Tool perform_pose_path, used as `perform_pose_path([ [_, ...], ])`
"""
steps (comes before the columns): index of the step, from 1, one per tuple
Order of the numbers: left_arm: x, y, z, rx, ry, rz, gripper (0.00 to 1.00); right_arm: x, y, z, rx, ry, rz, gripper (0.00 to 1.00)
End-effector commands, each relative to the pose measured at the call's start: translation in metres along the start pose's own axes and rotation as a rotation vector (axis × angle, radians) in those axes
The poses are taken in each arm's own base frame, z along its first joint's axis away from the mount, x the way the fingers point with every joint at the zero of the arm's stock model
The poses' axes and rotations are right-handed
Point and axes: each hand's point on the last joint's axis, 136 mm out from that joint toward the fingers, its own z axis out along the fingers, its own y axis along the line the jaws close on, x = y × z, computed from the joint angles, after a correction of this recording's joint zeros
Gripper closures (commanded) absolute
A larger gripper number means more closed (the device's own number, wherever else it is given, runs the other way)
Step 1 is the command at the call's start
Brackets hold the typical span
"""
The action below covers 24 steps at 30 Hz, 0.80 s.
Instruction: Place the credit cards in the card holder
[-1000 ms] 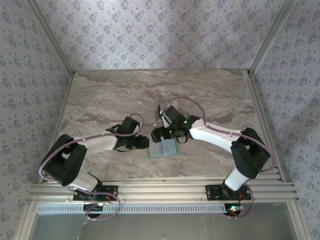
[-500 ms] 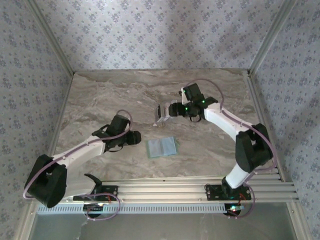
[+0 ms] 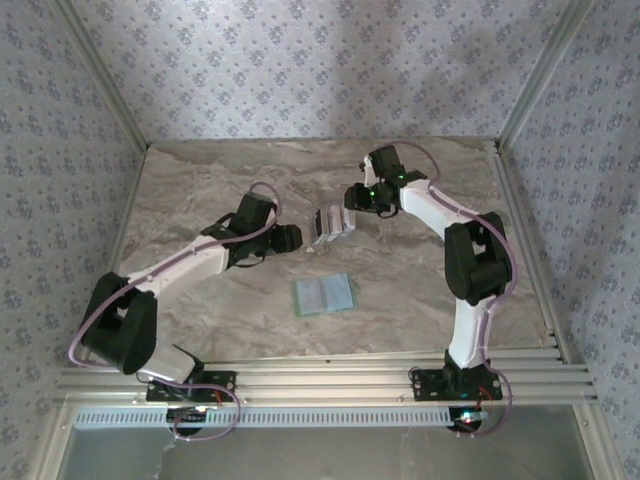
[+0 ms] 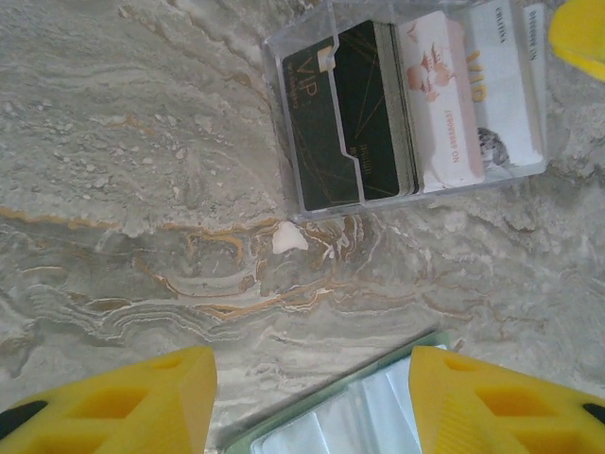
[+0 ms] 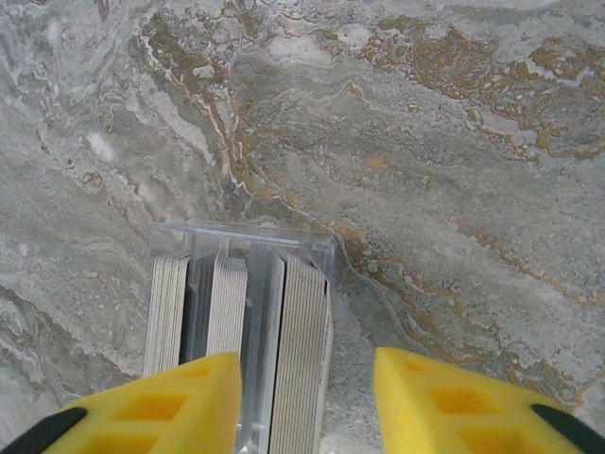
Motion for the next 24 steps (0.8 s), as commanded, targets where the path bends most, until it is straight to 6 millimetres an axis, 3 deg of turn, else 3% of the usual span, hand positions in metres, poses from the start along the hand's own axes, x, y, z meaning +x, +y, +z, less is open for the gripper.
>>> perform_pose_path([
  [1, -0.007, -0.008, 0.009, 0.041, 0.001, -0.005, 0.44, -0.006, -0.003, 0.001, -0.012, 0.01, 0.01, 0.61],
  [7, -0.001, 0.0, 0.016, 0.035, 0.025, -0.011, 0.45, -0.006, -0.006, 0.006, -0.032, 0.022, 0.026, 0.71],
  [24, 0.001, 0.005, 0.017, 0.027, 0.032, -0.019, 0.45, -0.004, -0.003, 0.012, -0.06, 0.044, 0.034, 0.84],
])
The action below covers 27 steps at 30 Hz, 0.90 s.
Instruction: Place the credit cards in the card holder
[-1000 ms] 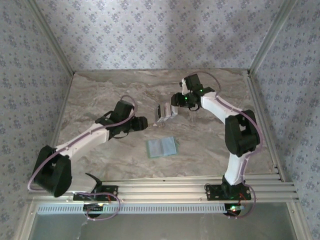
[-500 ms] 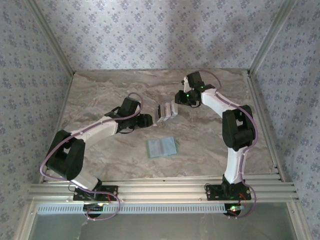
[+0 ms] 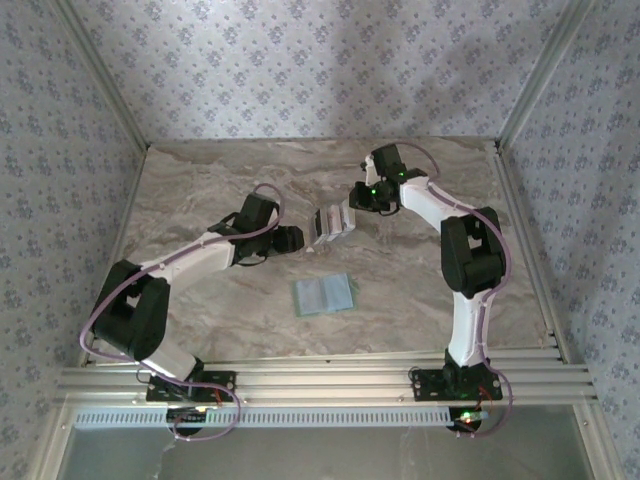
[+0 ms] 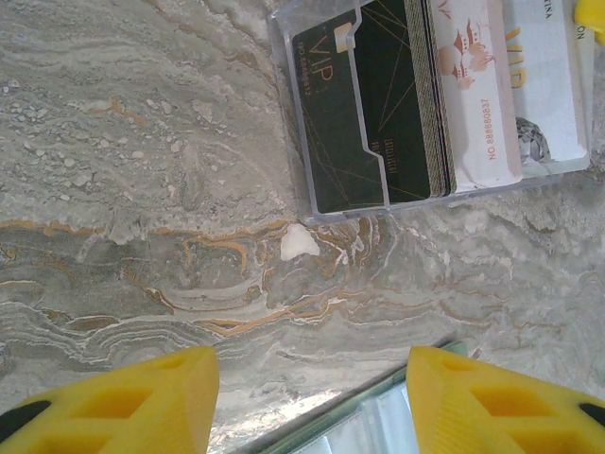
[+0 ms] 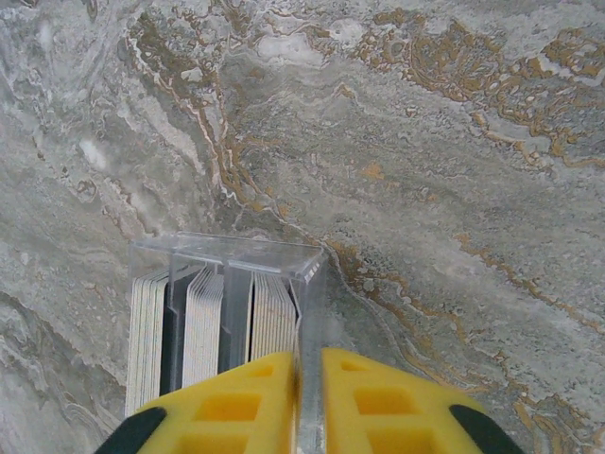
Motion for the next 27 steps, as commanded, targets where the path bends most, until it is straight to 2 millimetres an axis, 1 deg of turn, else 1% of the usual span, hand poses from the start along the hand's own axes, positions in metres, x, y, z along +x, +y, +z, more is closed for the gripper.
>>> perform_pose_path([
  [1, -0.001, -0.003, 0.0, 0.022, 0.001, 0.001, 0.45, -0.002, 0.004, -0.002, -0.023, 0.014, 0.004, 0.86],
  [8, 0.001, -0.001, 0.003, 0.014, 0.01, 0.003, 0.45, -0.003, 0.006, -0.006, -0.026, 0.008, 0.001, 0.94],
  [14, 0.002, 0.002, 0.007, 0.006, 0.019, 0.002, 0.46, -0.007, 0.006, -0.017, -0.002, -0.016, -0.004, 0.98],
  [20, 0.005, 0.003, 0.01, 0.001, 0.03, 0.002, 0.46, -0.011, 0.005, -0.027, 0.032, -0.038, -0.007, 1.0],
  [27, 0.006, 0.004, 0.01, 0.0, 0.033, 0.002, 0.46, -0.012, 0.003, -0.034, 0.053, -0.045, -0.004, 1.0],
])
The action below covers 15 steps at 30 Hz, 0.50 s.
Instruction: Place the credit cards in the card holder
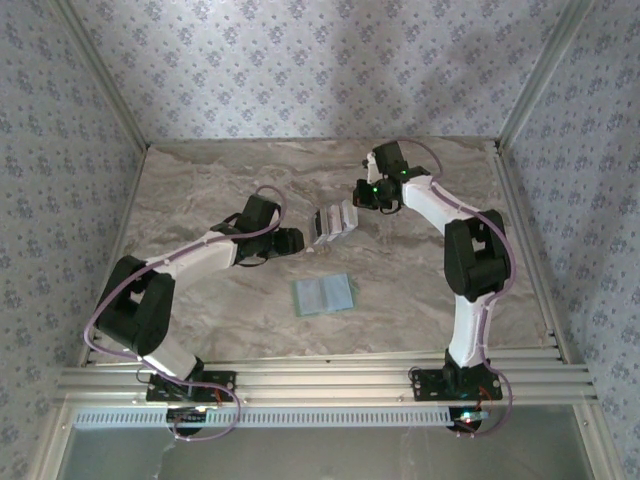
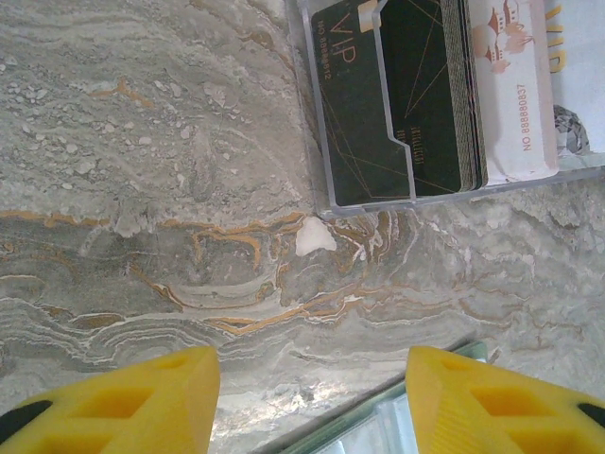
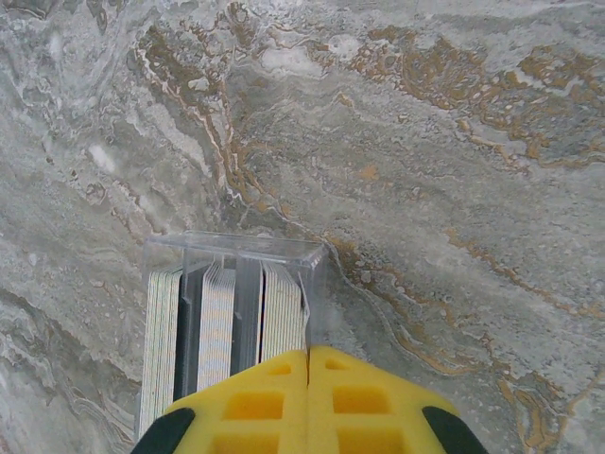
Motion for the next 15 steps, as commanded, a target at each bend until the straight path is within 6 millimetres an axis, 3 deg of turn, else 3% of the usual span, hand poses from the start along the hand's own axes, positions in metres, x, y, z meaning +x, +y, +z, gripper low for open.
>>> perform_pose_path([
  [1, 0.001, -0.002, 0.001, 0.017, 0.008, 0.008, 0.46, -0.008, 0.001, -0.02, 0.033, -0.028, 0.001, 1.0],
  [15, 0.0, 0.0, -0.016, -0.004, -0.013, 0.021, 0.44, -0.019, -0.001, -0.065, 0.103, -0.142, 0.01, 1.0],
])
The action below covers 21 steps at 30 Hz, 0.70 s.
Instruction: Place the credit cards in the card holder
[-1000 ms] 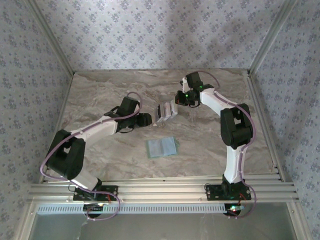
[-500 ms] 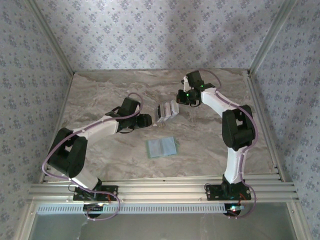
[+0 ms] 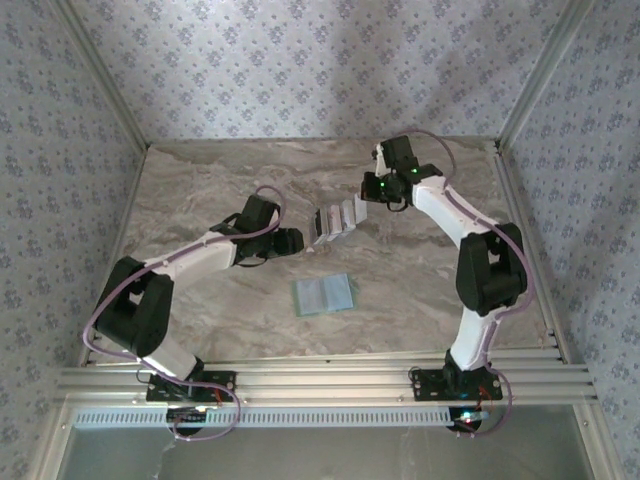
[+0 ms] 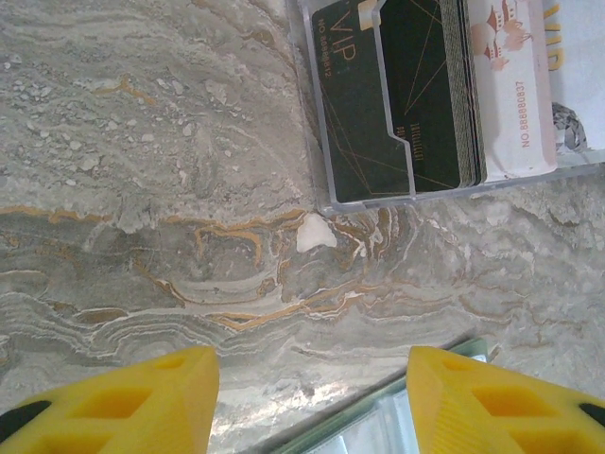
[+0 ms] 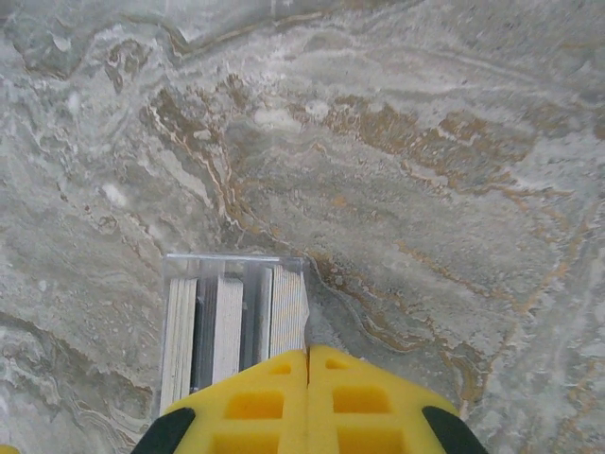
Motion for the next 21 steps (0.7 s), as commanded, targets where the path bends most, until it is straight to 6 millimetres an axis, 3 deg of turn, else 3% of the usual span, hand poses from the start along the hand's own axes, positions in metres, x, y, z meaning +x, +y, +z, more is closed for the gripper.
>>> perform_pose_path([
  [1, -0.001, -0.001, -0.015, 0.001, -0.015, 0.018, 0.44, -0.002, -0.006, -0.017, 0.037, -0.028, 0.024, 1.0],
  [5, 0.003, -0.001, -0.025, -0.001, -0.02, 0.016, 0.42, -0.005, 0.001, -0.033, 0.019, -0.062, 0.025, 1.0],
  [8, 0.011, 0.006, -0.032, -0.022, -0.007, 0.013, 0.41, 0.007, 0.01, -0.047, 0.0, -0.06, 0.016, 1.0],
  [14, 0.046, 0.017, -0.035, -0.054, 0.067, 0.053, 0.39, 0.052, 0.054, -0.078, -0.264, -0.031, 0.014, 1.0],
  [21, 0.073, 0.033, -0.025, -0.147, 0.102, 0.141, 0.37, 0.135, 0.089, -0.071, -0.487, 0.139, -0.015, 1.0],
])
